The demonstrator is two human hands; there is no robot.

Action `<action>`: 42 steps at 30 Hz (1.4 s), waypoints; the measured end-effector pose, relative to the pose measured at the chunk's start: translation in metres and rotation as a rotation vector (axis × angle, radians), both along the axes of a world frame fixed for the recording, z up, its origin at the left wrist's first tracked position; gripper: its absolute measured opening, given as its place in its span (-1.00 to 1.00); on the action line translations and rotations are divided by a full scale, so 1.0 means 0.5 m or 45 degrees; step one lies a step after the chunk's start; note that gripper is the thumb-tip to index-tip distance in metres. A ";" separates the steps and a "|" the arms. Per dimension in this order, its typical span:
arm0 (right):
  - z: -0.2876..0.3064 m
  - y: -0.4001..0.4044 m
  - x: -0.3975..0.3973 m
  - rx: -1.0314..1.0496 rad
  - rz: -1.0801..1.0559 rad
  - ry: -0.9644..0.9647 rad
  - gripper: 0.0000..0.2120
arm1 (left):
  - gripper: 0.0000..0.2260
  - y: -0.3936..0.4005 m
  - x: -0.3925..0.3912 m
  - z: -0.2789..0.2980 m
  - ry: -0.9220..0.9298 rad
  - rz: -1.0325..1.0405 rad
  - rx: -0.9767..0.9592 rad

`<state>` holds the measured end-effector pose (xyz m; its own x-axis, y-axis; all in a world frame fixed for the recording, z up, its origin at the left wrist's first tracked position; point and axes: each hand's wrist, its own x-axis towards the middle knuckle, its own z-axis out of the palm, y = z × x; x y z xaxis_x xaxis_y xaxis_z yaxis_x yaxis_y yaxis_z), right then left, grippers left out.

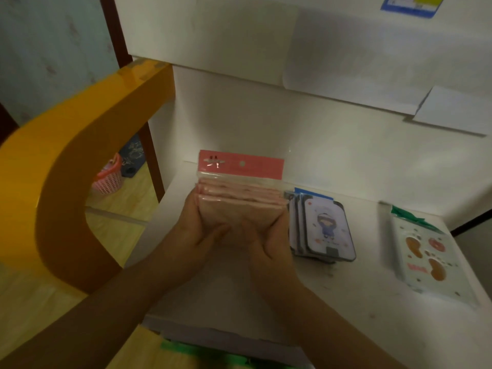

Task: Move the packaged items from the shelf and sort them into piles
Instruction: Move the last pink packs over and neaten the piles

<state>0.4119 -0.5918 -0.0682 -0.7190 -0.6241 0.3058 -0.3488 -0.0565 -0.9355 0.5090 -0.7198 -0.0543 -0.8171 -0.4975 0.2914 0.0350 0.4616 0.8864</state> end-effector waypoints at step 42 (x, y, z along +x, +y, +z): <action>0.120 0.036 -0.104 0.915 -0.177 0.205 -0.53 | -0.56 0.072 -0.149 0.032 -0.374 0.314 -0.148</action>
<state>0.3599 -0.5740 -0.0082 -0.7869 -0.6162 -0.0347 -0.4437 0.6039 -0.6622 0.4344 -0.6840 -0.0381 -0.7343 -0.6665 0.1289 -0.3365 0.5222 0.7836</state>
